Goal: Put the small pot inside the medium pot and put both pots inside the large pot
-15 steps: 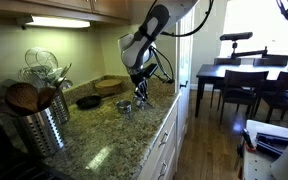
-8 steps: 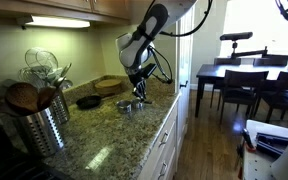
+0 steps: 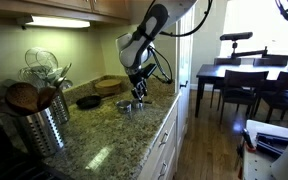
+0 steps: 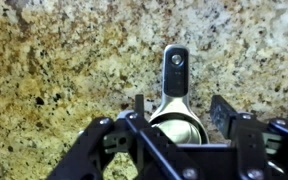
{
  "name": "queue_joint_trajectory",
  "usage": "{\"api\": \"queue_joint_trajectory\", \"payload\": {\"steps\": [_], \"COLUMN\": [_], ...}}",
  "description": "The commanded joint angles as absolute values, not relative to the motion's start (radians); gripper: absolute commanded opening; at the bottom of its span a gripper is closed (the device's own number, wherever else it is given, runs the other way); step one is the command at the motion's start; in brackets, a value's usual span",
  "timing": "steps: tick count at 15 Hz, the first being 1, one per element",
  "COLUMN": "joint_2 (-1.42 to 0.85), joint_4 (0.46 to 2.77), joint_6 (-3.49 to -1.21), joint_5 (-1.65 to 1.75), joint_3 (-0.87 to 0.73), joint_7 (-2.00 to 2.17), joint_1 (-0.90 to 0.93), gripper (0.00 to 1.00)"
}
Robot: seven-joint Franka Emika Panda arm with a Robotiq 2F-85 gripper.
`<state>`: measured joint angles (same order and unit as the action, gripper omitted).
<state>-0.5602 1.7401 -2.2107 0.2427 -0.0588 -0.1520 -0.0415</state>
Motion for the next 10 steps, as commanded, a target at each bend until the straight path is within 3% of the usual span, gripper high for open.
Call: {"api": "queue_joint_trajectory", "payload": {"steps": [1, 10], "joint_2": [-0.558, -0.585], "joint_4": [1.727, 1.700], "joint_6": [-2.180, -2.184], "joint_5": [0.210, 0.142], "joint_3": [-0.055, -0.053], "joint_7": [-0.126, -0.051], "joint_1": [-0.046, -0.035], "gripper": [0.98, 1.00]}}
